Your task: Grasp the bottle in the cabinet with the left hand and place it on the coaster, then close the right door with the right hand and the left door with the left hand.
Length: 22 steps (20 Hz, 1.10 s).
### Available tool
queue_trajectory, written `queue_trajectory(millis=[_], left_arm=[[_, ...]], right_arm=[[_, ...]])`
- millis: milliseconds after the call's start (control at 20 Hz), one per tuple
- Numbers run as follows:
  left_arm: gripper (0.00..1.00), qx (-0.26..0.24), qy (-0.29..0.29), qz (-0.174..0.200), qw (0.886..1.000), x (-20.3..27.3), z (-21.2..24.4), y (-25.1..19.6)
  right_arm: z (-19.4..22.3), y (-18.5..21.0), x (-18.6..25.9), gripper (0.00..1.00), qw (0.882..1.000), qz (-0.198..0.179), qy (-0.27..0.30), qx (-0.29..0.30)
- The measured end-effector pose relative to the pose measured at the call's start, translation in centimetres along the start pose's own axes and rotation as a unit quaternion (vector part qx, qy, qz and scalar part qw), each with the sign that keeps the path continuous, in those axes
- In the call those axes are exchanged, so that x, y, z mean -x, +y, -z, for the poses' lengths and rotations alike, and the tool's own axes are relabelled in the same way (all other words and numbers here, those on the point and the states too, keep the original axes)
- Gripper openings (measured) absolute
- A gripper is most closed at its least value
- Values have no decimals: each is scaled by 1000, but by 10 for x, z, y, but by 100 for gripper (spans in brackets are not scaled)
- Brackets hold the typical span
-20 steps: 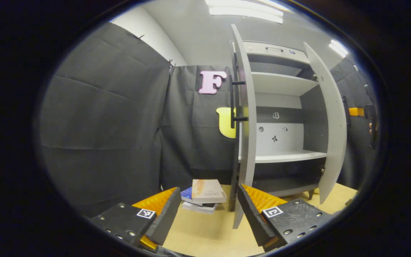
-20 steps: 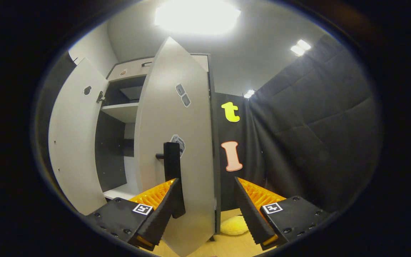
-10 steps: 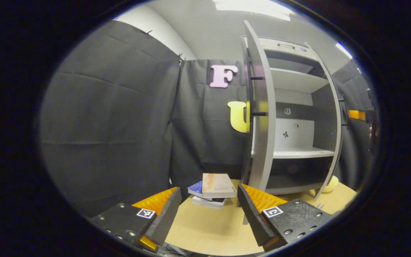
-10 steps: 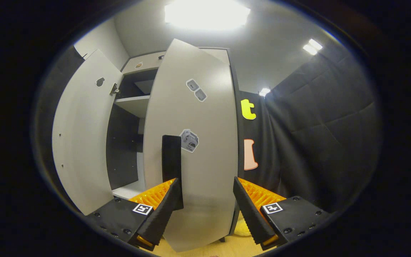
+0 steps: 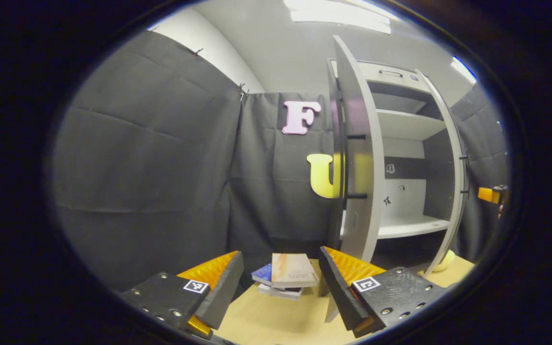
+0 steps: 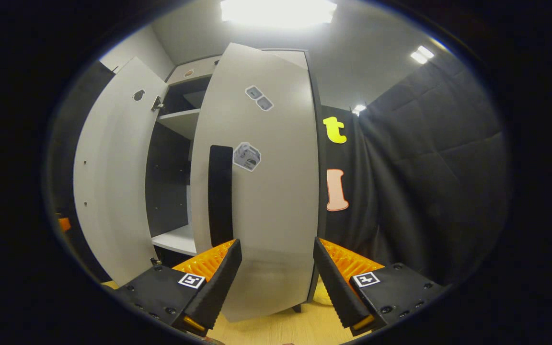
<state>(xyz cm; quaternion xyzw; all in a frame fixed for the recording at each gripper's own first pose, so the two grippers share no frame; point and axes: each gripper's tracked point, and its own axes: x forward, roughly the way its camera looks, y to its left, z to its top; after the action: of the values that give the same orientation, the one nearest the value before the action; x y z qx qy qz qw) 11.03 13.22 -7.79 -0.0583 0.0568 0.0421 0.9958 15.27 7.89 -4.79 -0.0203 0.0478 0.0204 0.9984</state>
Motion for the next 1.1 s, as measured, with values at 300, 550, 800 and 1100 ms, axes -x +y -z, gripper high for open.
queue_trajectory(millis=[300,550,800,1100], left_arm=[[100,-7,-55,6,998,-31,-71,-9],[92,-6,-59,3,998,-57,-93,-20],[99,-18,-52,-4,998,-71,-95,-33],[100,-9,-54,-22,998,-65,-91,-37]], right_arm=[[15,-21,18,92,1000,12,13,0],[22,-44,29,96,999,27,21,-14],[26,-72,40,96,998,49,22,-18],[35,-96,46,92,997,60,29,-33]])
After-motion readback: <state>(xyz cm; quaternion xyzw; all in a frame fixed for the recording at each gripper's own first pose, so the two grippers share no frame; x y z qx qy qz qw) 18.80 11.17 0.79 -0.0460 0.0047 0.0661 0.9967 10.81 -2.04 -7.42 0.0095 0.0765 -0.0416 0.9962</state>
